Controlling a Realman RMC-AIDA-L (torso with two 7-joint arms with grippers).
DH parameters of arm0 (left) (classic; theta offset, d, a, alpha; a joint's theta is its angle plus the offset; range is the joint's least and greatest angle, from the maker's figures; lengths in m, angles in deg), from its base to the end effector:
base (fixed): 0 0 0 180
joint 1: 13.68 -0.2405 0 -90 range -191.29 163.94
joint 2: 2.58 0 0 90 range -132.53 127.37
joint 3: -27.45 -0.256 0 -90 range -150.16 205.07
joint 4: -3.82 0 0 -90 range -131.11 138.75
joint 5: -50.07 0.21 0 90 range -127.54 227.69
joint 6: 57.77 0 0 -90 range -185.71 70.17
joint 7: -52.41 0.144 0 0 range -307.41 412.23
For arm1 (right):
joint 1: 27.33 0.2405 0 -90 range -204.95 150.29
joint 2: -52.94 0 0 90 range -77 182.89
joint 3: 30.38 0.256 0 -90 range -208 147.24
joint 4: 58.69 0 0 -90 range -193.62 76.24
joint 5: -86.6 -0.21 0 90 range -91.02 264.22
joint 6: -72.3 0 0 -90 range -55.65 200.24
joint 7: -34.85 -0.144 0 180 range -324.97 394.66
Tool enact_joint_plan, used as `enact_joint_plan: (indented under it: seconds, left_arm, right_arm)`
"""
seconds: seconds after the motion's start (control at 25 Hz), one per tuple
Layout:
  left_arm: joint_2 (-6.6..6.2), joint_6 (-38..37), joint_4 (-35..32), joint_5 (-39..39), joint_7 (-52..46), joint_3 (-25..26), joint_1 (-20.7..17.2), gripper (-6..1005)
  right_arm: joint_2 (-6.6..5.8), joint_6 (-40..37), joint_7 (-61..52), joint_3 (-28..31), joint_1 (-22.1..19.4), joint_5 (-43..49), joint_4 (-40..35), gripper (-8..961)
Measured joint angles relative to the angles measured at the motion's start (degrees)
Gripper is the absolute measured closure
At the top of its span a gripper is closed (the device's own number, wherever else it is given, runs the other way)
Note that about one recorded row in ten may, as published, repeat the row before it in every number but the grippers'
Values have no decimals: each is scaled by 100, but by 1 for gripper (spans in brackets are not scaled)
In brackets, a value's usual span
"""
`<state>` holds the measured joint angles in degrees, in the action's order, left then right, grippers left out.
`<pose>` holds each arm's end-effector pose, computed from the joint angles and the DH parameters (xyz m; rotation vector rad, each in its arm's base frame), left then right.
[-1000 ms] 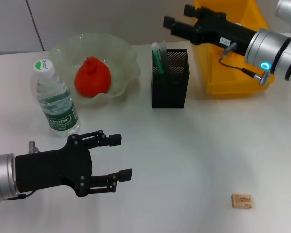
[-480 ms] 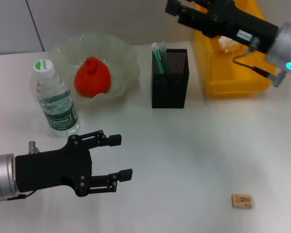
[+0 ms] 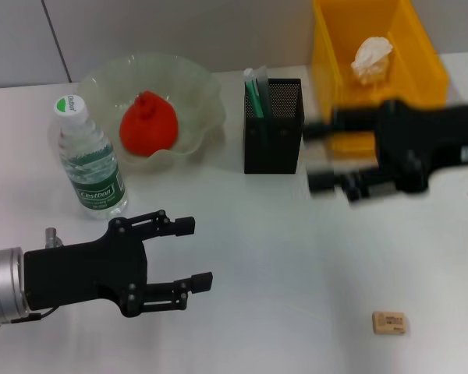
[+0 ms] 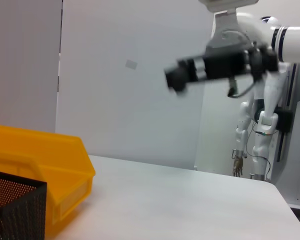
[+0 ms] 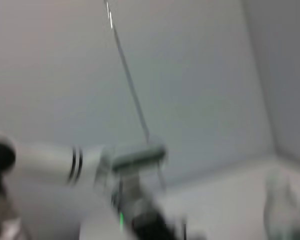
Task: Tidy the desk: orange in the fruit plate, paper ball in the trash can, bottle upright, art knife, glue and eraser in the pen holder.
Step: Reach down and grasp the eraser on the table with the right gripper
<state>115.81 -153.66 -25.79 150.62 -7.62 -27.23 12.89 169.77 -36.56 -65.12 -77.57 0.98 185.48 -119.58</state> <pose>-0.2511 0.2838 -0.0317 -2.8740 -0.2607 -0.9233 0.1851 0.3141 0.0730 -2.9243 0.4359 0.9477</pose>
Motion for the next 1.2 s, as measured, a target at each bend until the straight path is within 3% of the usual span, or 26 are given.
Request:
enact_joint_plan:
  seconds: [0.04,0.24,0.48,0.64,0.88,1.2]
  left_arm:
    - [0,0,0,0,0,0,0,201]
    - [0,0,-3,0,-9,5,-12,201]
    - [-5,16,-3,0,-162,15,-12,201]
    - [-7,31,-2,0,-167,18,-11,201]
    - [-9,42,0,0,-167,28,-18,201]
    - [-9,52,-1,0,-167,31,-31,201]
  right_arm:
    - [31,-274,-576,5,4,741,-637,179]
    - [65,-836,-1272,-66,222,1911,-1350,180]
    - [38,-1434,-1877,-591,665,3241,-1668,180]
    - [96,-1509,-2074,-1169,915,4227,-1704,180]
    - [201,-1426,-2154,-1764,1034,4811,-1697,181]
    - [241,-994,-2408,-2672,1046,5120,-1628,181]
